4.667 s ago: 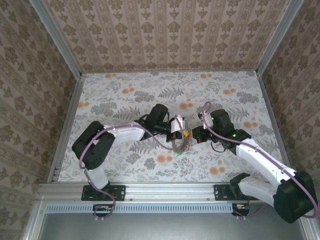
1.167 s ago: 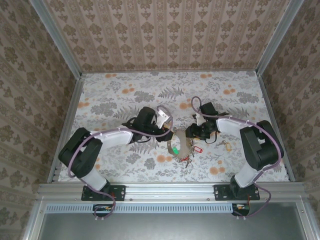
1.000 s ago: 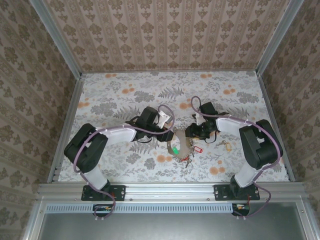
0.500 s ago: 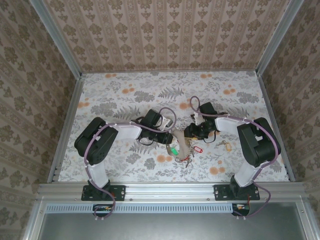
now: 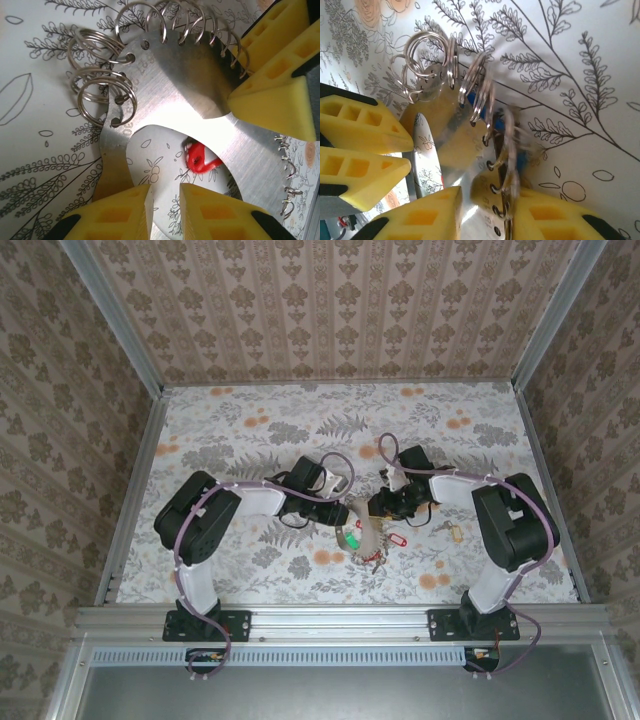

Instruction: Put the keys on the keyring

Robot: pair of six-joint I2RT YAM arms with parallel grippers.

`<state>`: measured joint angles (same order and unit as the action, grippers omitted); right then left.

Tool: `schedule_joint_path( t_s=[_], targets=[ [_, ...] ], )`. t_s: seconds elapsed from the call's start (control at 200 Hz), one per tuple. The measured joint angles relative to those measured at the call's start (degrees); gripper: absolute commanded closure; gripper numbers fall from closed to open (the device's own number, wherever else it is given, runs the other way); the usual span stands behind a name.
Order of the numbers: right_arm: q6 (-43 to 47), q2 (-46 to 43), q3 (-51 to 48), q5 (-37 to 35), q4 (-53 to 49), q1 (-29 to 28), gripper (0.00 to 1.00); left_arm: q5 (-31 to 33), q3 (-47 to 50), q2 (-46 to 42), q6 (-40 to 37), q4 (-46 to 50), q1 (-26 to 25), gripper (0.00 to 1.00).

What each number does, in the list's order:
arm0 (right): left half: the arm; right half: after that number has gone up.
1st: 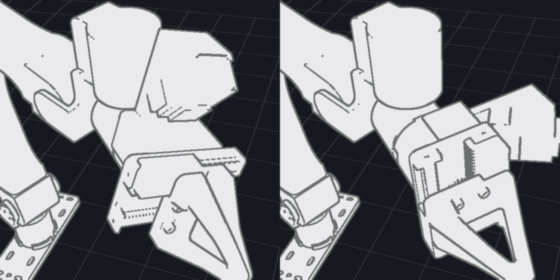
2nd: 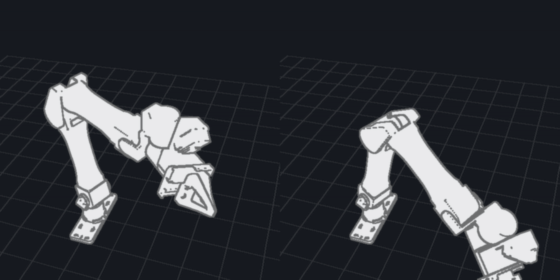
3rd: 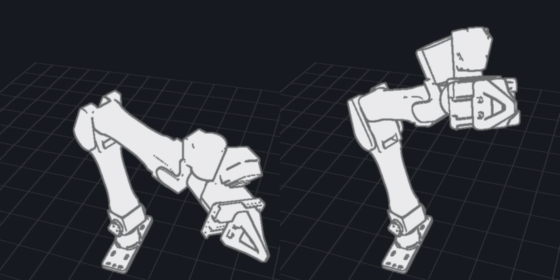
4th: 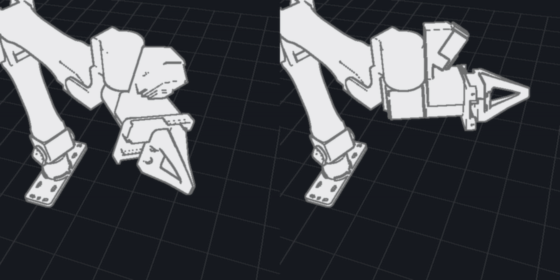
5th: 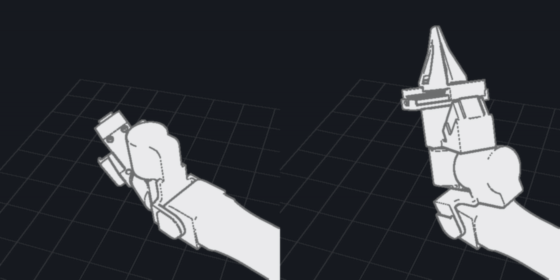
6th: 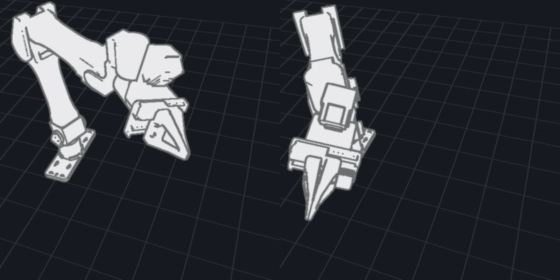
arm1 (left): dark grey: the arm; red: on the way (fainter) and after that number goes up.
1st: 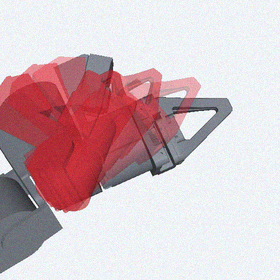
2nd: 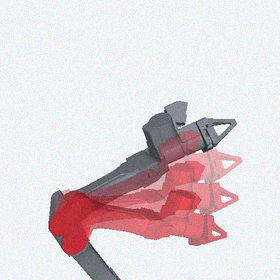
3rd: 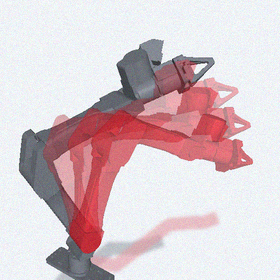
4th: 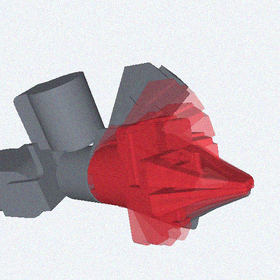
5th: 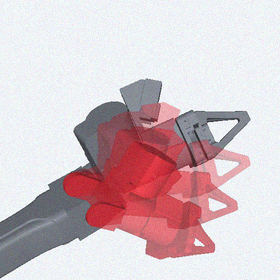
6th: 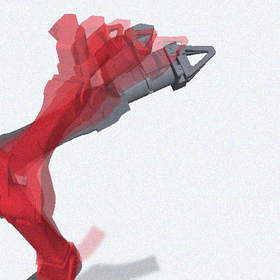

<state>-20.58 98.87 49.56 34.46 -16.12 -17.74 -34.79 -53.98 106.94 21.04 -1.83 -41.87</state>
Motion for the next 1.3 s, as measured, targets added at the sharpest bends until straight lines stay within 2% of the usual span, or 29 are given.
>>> schedule_joint_path(
  t_s=[0.05,0.18,0.32,0.41,0.615,0.655,0.705,0.735,0.75,0.92,0.985,1.075,1.22,1.3],
  targets=[
    [-0.1,0.0,-0.3,0.2,0.1,0.1,0.87,0.0,0.0,0.0,0.0,0.0,0.0,0.77],
    [-0.1,-1.0,-0.6,1.6,0.5,0.8,0.98,0.0,0.0,-0.3,0.1,-0.1,0.1,0.70],
    [-0.6,-4.2,-1.9,2.7,2.6,0.7,1.00,1.9,0.1,-2.1,0.0,-0.3,0.1,0.66],
    [-1.2,-6.8,-3.2,2.9,3.6,0.9,1.00,4.5,1.0,-5.0,-0.1,-0.6,0.1,0.58],
    [-5.0,-17.0,-6.8,2.6,7.8,2.3,1.00,12.4,4.1,-20.9,-0.8,-1.3,2.2,0.42],
    [-5.9,-19.9,-7.5,2.2,9.3,2.5,1.00,14.1,4.5,-24.3,-1.1,-1.7,2.9,0.27],
    [-7.1,-23.5,-8.5,1.7,11.8,2.6,1.00,16.1,4.8,-28.1,-1.5,-2.1,3.9,0.17],
    [-8.0,-26.0,-9.2,1.3,13.7,2.6,1.00,17.1,4.9,-29.9,-1.8,-2.2,4.5,0.03],
    [-8.2,-26.9,-9.5,1.0,14.7,2.6,1.00,17.5,4.9,-30.7,-1.3,-2.2,4.8,0.00],
    [-12.3,-36.1,-13.0,-1.9,25.7,2.6,1.00,22.5,4.9,-36.5,0.0,-0.7,8.2,0.00],
    [-13.4,-37.5,-13.9,-2.7,29.0,2.6,1.00,22.4,5.1,-37.5,1.1,-0.3,9.5,0.00],
    [-15.0,-38.3,-14.5,-3.5,33.0,2.5,1.00,19.0,5.7,-38.4,3.3,-1.5,11.4,0.00],
    [-17.4,-38.4,-14.6,-4.5,38.2,2.2,1.00,9.1,4.0,-36.0,6.7,-3.0,13.1,0.13],
    [-18.6,-38.4,-14.6,-4.8,40.7,1.9,1.00,3.5,2.2,-33.1,9.1,-5.3,13.1,0.15]
  ],
)
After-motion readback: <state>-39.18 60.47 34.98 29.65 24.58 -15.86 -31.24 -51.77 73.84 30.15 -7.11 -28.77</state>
